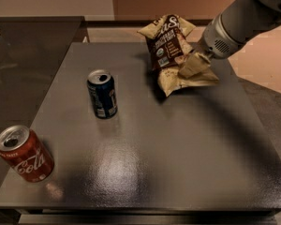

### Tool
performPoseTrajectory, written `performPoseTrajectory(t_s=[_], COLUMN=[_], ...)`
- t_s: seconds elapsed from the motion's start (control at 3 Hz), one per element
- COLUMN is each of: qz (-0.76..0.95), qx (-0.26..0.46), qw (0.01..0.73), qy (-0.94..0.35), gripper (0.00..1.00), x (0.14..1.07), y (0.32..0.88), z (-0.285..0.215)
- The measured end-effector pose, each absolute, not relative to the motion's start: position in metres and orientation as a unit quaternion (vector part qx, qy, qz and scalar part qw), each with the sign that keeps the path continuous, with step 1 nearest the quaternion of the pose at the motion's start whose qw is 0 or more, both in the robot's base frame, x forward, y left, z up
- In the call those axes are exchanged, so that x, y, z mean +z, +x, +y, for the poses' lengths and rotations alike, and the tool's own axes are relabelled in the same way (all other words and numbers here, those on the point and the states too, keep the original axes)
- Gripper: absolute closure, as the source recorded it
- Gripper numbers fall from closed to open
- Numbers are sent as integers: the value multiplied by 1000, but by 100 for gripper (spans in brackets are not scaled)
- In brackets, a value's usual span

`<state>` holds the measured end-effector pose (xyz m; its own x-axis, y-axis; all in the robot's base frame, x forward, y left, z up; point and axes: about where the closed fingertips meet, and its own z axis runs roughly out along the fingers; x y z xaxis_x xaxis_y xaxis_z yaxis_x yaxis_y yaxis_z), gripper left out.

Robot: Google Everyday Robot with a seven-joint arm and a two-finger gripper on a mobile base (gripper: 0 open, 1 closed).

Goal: Move brown chip bag near pepsi can

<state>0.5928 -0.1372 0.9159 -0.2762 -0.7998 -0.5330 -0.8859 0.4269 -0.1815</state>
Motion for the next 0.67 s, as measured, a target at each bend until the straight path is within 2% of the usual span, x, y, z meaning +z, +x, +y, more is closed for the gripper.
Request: performPoseTrajectory(t_s=[0.67], qz=[742], qx=[101], qw=[270], qy=[-605], gripper=[100], x=[908], y=[561], z=[-93])
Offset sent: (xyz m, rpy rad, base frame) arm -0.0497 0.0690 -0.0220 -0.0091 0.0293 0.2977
